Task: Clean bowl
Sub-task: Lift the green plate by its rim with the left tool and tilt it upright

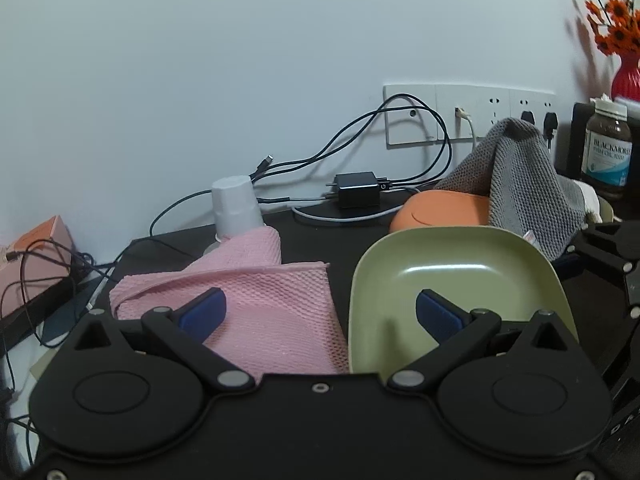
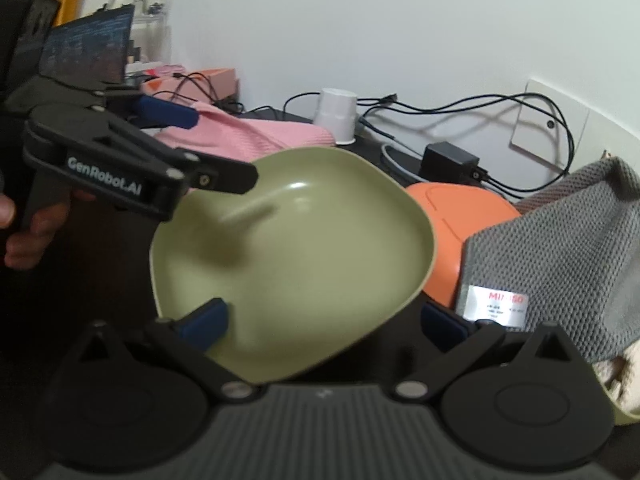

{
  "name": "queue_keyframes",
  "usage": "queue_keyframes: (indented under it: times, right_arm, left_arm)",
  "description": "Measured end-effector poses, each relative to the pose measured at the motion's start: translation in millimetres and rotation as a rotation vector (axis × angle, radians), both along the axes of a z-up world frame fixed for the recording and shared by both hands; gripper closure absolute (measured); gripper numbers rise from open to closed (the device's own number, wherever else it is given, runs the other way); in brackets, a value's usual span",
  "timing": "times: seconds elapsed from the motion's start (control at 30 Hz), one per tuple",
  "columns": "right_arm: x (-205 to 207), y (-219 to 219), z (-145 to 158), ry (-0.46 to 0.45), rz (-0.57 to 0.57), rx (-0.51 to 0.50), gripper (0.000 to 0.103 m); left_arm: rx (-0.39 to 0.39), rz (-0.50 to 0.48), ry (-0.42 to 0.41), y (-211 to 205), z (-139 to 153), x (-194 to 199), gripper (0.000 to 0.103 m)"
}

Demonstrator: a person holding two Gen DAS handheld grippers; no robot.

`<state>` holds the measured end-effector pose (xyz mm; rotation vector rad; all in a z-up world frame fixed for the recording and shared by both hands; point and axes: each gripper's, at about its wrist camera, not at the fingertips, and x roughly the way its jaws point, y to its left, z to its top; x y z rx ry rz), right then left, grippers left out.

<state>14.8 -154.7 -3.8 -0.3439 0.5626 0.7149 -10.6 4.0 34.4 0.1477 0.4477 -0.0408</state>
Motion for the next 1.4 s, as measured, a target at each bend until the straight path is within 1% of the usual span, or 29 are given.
queue_keyframes:
  times: [0.1, 0.6, 0.87, 1.13, 1.4]
  right_arm:
    - [-0.9, -2.4, -0.1, 0.002, 0.015, 0.002, 0.001]
    - [-13.5, 1.9, 0.1, -0.062, 0.091, -0.029, 0.001]
    - [-21.8, 2.5, -1.2, -0.07, 0.097, -0.024, 0.001]
    - [-31.6, 2.8, 0.5, -0.087, 0.118, -0.032, 0.001]
    - [-36.4, 1.2, 1.4, -0.095, 0.142, -0.037, 0.001]
  left_arm:
    - [0.02, -0.001, -0.007, -3.4, -0.5, -1.3, 0.0]
    - [0.012, -0.023, -0.002, -5.1, -0.8, -2.4, 0.0]
    - [-0.005, -0.089, 0.01, -10.4, -1.1, -5.6, 0.0]
    - [0.028, -0.101, 0.03, -18.2, -7.4, -3.6, 0.0]
    - [0.012, -0.13, 0.063, -18.9, -10.7, -0.6, 0.0]
